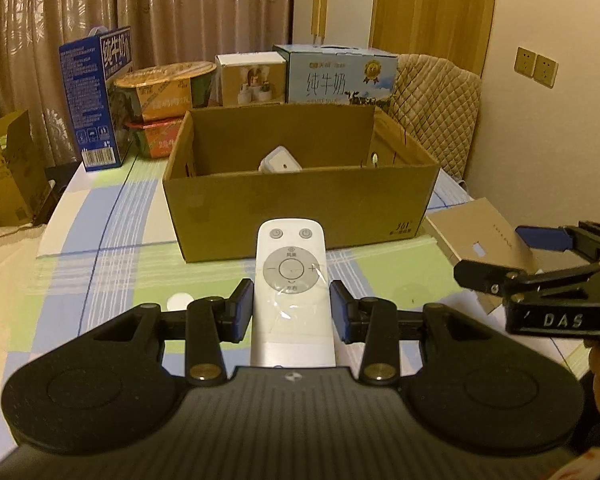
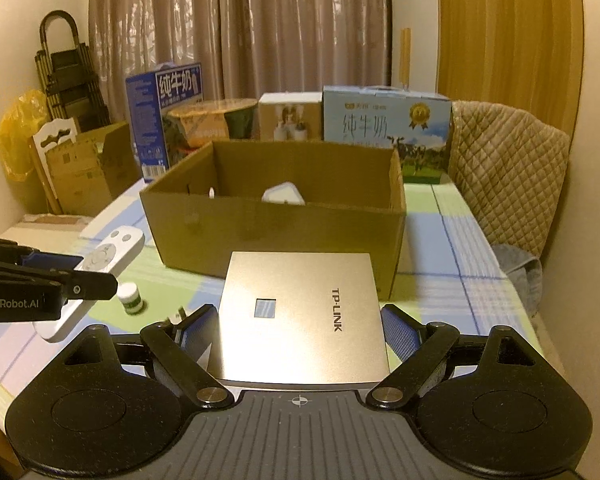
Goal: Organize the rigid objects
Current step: 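Lift the white remote and gold router and carry both over the box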
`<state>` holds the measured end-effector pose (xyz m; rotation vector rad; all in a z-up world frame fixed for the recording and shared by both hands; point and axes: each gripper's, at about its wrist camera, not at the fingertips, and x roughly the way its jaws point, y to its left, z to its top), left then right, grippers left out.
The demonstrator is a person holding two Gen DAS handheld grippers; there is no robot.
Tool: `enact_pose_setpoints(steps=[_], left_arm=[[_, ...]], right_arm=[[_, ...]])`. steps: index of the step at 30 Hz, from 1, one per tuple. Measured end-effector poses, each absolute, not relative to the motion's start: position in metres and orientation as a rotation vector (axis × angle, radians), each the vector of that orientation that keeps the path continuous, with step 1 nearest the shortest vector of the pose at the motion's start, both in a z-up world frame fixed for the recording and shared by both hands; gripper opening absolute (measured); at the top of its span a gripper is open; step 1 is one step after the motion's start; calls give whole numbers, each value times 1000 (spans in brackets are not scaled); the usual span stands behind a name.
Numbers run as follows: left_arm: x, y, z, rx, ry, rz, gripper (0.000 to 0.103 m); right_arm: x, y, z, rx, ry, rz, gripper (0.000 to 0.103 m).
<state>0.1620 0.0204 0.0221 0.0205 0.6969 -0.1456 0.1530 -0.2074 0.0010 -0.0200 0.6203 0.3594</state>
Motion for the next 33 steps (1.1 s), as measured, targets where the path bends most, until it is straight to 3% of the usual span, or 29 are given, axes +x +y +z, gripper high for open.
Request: enact_pose_setpoints(steps=[17,33], left_arm=[[300,40,81,29,651,-154,35],[398,47,21,-35,761,-162,35]], right_arm=[[285,-204,62,-18,608,392,85],[385,-190,11,23,722,363,85]])
